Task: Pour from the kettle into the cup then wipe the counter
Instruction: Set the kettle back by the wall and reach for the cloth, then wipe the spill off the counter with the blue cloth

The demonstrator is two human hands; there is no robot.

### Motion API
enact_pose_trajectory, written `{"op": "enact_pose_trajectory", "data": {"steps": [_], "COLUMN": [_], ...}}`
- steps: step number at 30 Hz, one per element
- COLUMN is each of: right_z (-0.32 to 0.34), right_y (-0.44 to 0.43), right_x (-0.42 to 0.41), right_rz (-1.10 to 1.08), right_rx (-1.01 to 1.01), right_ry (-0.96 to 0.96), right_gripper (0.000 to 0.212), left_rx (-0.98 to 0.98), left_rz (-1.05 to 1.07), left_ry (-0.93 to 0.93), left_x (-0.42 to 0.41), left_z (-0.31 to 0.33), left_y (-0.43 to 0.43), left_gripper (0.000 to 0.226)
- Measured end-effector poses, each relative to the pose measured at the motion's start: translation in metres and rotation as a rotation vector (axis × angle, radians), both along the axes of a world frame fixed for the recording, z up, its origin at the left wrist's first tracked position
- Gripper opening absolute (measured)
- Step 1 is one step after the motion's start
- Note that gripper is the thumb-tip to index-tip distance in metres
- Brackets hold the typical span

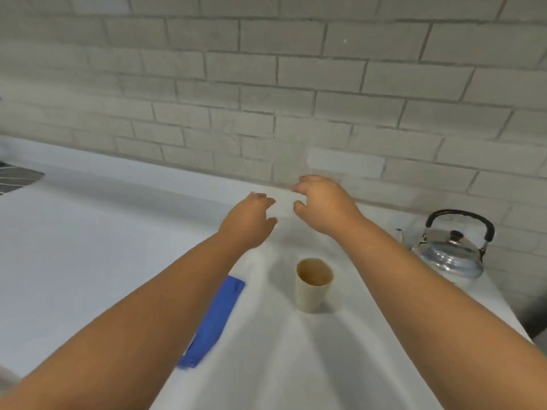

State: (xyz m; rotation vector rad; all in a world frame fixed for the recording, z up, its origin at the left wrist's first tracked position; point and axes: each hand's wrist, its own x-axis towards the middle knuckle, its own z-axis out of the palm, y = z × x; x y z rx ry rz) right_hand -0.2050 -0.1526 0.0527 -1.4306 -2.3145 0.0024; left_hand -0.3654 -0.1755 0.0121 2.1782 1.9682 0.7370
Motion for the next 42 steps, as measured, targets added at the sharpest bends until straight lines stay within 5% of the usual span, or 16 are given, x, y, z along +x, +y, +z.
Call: {"op": "enact_pose_trajectory", "data": {"steps": [7,10,13,17,22,26,31,37,42], "right_z": [-0.07,-0.109,-0.141,-0.17,-0.16,-0.137,-0.093,-0.067,-0.11], "right_y": [-0.023,-0.029,-0.034,-0.042,-0.053,-0.081,-0.13,-0.176,-0.172], "right_x": [-0.128,-0.146,-0.151,-0.155,-0.155,-0.128,-0.068,0.043,0.082], "right_rz": [0.038,-0.014,-0.03,-0.059,-0.081,0.047,0.052,-0.231,-0.513], "right_rx": [-0.376,-0.513,-0.585,-0.617,-0.49,-0.473,-0.491,-0.5,-0.534], "right_ry": [-0.099,-0.163,-0.212,-0.213,-0.011,0.072,0.255,0.06,0.012], "right_gripper": [0.043,0.044,0.047,0.06,0.02,0.008,0.01,0.007,0.017], "left_rx": [-0.339,-0.467,-0.487,-0.363,-0.353,-0.391,-0.353,-0.464,-0.555], "left_rz": [0.07,0.083,0.048,0.077,0.115,-0.017,-0.188,-0.528,-0.636], "left_ry": [0.031,0.053,0.133,0.115,-0.103,-0.25,-0.304,-0.386,-0.237], "left_x": [-0.098,-0.11,-0.115,-0.113,-0.105,-0.102,-0.074,0.05,0.111], "left_z": [-0.1,-0.132,-0.156,-0.164,-0.158,-0.145,-0.113,-0.109,-0.119], "left_y": [-0.074,-0.099,-0.112,-0.117,-0.114,-0.118,-0.153,-0.189,-0.182], "left_gripper": [0.042,0.059,0.088,0.08,0.065,0.034,0.036,0.043,0.049]}}
